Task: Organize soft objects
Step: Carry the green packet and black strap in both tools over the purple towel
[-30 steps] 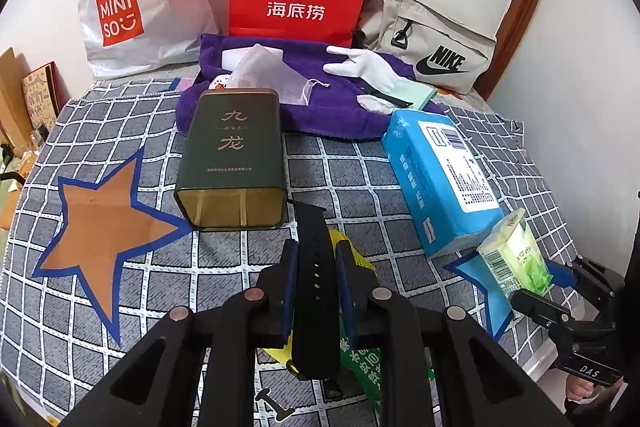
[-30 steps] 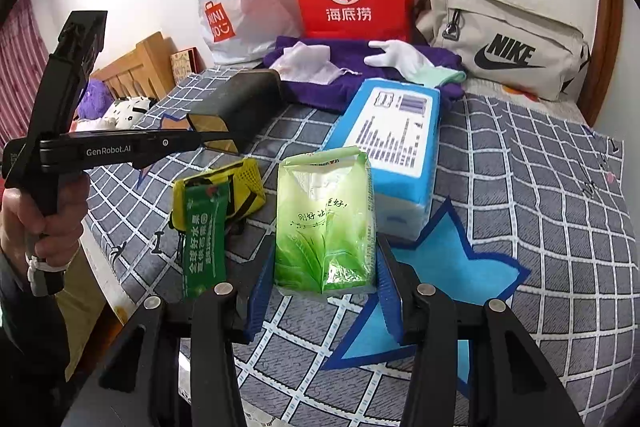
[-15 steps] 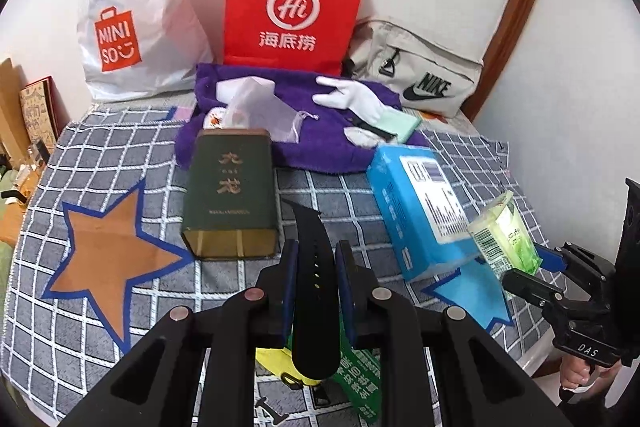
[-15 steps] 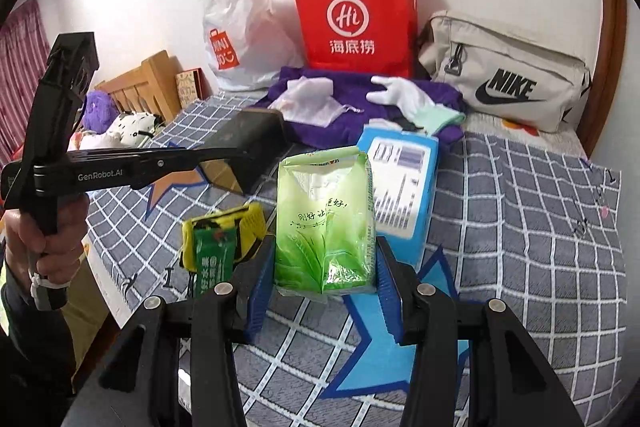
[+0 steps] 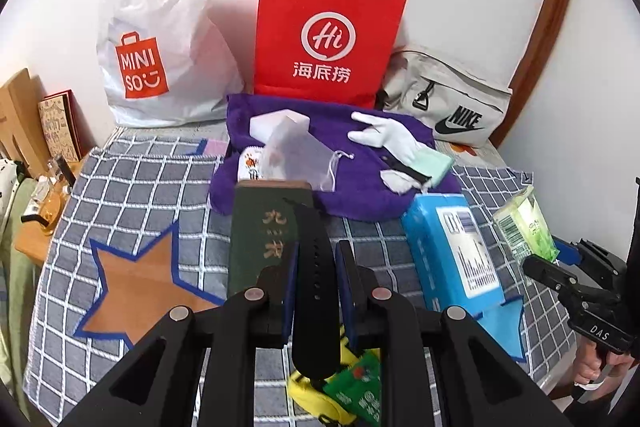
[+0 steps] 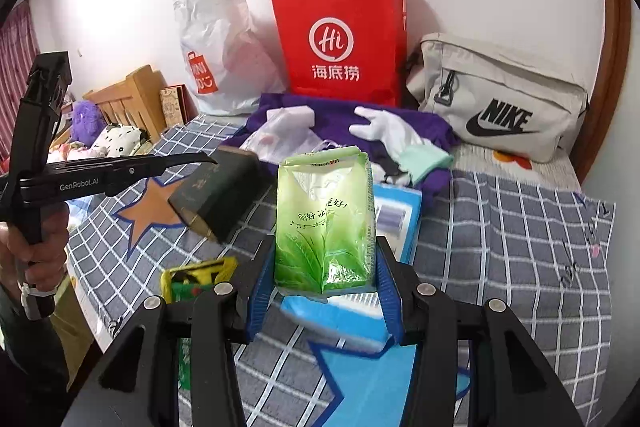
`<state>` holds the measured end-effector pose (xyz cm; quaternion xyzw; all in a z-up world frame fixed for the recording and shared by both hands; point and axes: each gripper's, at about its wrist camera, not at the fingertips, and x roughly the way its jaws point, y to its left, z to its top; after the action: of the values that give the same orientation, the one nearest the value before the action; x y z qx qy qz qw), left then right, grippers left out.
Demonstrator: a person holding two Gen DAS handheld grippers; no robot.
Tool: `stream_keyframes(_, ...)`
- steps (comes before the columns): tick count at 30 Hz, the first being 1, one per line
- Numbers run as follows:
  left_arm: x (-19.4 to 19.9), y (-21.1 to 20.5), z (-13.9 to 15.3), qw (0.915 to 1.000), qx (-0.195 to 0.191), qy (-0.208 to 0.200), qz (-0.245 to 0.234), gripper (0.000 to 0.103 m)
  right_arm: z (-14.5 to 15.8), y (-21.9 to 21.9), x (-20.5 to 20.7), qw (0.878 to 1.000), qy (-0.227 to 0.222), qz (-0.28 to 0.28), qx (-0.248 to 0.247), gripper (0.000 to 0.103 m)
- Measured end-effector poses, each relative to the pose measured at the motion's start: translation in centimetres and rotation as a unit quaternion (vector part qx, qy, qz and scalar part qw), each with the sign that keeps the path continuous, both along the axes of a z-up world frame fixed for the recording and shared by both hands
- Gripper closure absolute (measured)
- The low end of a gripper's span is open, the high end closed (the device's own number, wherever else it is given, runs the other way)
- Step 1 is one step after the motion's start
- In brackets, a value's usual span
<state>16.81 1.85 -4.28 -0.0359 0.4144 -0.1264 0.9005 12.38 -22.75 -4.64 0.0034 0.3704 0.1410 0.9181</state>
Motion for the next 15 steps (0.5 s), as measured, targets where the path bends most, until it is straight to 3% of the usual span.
stream_keyframes(15,6.5,-0.2,0.4,1.0000,0.001,-0.003,0.008,0.085,0.7,-1.0,8.5,1.000,0.002,-0.015,0.003,0.056)
